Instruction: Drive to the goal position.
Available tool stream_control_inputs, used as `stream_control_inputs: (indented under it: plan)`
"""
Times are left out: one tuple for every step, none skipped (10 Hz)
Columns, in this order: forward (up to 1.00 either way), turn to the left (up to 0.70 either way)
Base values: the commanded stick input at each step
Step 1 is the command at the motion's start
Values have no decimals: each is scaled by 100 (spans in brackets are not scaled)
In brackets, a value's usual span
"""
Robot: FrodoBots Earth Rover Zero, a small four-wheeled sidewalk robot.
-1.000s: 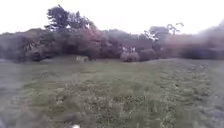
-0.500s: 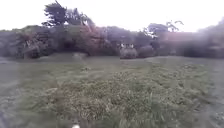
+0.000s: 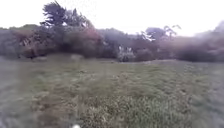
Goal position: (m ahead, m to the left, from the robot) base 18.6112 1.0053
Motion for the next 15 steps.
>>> stream_control_inputs:
  plan:
    - [45,0]
    - [45,0]
    - [45,0]
    - [45,0]
    - [45,0]
    - [45,0]
    - [45,0]
    - [45,0]
    - [45,0]
    - [45,0]
    - [45,0]
    - [45,0]
    - [45,0]
    - [45,0]
    - [45,0]
